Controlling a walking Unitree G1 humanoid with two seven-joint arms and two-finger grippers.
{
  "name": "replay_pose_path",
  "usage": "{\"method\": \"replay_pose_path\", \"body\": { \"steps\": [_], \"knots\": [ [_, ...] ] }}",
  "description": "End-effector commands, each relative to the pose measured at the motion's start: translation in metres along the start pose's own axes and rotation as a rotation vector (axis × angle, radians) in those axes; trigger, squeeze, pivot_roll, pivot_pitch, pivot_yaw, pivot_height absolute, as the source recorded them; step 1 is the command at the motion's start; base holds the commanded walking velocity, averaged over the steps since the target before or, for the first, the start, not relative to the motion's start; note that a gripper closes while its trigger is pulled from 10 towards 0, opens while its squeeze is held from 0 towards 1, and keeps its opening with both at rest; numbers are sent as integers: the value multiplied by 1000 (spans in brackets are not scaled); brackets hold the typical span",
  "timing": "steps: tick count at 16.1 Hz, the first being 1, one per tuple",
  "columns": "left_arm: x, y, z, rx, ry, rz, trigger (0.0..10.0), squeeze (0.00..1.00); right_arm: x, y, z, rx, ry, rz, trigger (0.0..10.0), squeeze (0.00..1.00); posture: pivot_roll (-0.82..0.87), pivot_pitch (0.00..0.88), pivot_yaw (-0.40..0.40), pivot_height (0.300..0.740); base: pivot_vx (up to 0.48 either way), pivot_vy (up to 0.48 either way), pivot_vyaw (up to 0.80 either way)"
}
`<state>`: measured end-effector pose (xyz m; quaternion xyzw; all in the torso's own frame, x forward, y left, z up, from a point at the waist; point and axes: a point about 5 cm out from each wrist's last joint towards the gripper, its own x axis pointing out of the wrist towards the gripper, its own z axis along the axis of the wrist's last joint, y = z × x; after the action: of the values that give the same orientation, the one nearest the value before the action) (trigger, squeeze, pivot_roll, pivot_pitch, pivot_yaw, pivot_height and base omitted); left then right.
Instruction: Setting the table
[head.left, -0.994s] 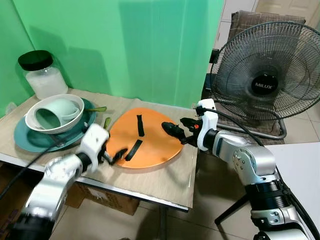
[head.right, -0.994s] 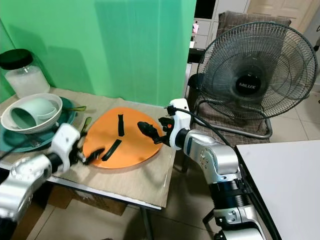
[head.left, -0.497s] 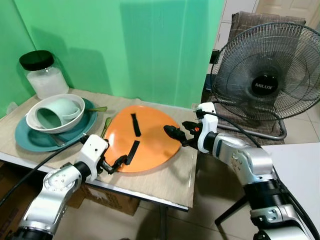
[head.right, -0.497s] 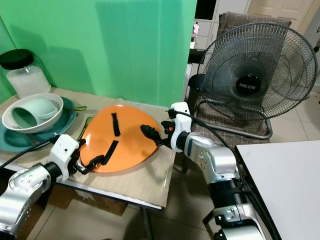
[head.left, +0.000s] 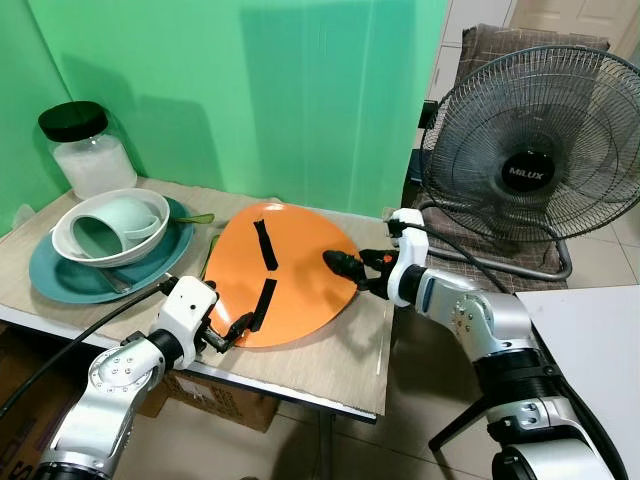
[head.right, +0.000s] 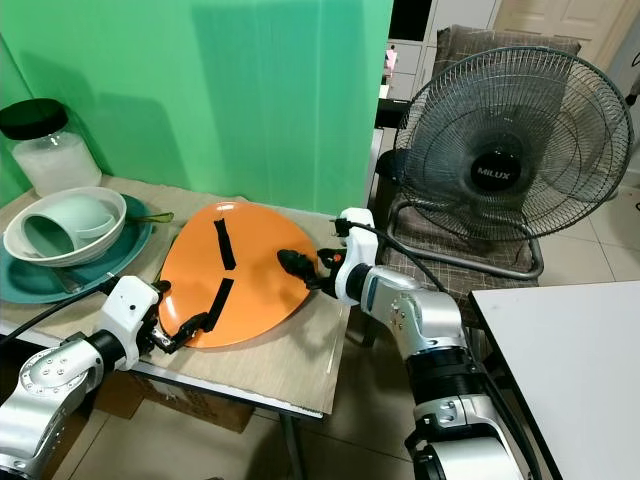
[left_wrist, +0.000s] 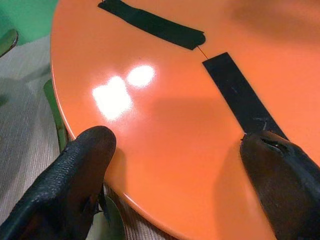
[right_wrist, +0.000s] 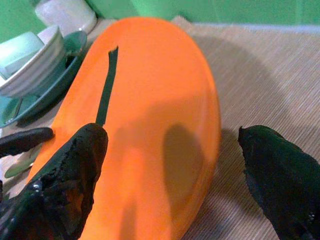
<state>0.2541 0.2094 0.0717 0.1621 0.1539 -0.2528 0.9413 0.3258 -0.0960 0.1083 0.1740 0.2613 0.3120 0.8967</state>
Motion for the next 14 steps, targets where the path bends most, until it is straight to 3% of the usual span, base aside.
{"method": "replay_pose_path", "body": {
  "steps": [1,3,4,5,7,14],
  "knots": [
    [-2,-8,-22,-16,104,-24,10000,0,2,2,6,7,-4,8,10000,0,-85,0,-2,740,0,0,0],
    [0,-8,-21,-17,99,-22,10000,0,5,3,-3,89,51,27,10000,0,-86,0,-5,740,0,0,0],
    [0,-8,-21,-17,98,-22,10000,0,6,5,-5,132,61,54,2745,0,-85,0,-5,740,0,0,0],
    [0,-8,-21,-17,97,-21,10000,0,6,6,-6,148,63,64,0,0,-85,0,-5,740,0,0,0],
    [2,-8,-19,-16,88,-20,10000,0,6,12,-8,224,69,133,0,0,-84,0,-7,740,0,0,0],
    [4,-6,-16,-11,76,-16,10000,0,6,14,-9,254,87,152,0,0,-82,0,-10,740,0,0,0]
  ]
}}
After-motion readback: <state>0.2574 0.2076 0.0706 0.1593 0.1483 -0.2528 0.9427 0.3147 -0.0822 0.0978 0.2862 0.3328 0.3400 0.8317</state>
